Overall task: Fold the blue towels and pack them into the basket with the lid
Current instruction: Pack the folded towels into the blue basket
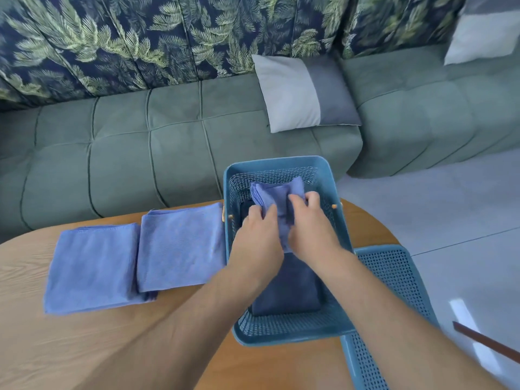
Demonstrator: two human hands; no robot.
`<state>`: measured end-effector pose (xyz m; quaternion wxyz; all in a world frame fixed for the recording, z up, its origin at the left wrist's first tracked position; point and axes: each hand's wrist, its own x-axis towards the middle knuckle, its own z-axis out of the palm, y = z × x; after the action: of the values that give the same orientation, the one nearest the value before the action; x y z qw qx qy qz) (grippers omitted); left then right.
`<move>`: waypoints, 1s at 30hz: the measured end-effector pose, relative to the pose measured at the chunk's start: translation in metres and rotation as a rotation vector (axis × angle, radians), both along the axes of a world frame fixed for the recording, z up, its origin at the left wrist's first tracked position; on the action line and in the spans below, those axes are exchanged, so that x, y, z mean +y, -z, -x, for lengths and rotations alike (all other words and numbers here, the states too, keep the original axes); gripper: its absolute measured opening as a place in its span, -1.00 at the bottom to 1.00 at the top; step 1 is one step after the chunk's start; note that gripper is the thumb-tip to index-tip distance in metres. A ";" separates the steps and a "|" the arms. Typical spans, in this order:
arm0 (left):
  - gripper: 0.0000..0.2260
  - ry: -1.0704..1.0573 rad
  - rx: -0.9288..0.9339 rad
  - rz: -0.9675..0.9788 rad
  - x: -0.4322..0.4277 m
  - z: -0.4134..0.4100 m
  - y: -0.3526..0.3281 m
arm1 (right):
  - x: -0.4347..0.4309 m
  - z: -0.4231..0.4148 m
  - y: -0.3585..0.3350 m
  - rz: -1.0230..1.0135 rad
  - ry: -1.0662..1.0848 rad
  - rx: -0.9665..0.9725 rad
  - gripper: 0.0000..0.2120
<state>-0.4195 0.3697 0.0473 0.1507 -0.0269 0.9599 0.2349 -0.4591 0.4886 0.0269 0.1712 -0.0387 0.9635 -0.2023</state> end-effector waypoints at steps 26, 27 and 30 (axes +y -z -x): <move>-0.32 0.204 -0.262 0.400 0.011 0.050 0.083 | 0.005 0.027 0.079 -0.275 -0.276 -0.193 -0.21; -0.32 0.201 -0.193 0.387 0.008 0.045 0.074 | 0.007 0.023 0.068 -0.274 -0.283 -0.139 -0.18; -0.33 0.163 0.074 0.282 -0.003 0.029 0.044 | 0.013 0.006 0.036 -0.229 -0.283 0.076 -0.22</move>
<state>-0.4488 0.3669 0.0029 0.1288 0.0390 0.9872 0.0857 -0.4647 0.5021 -0.0087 0.1649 -0.1616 0.9709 -0.0635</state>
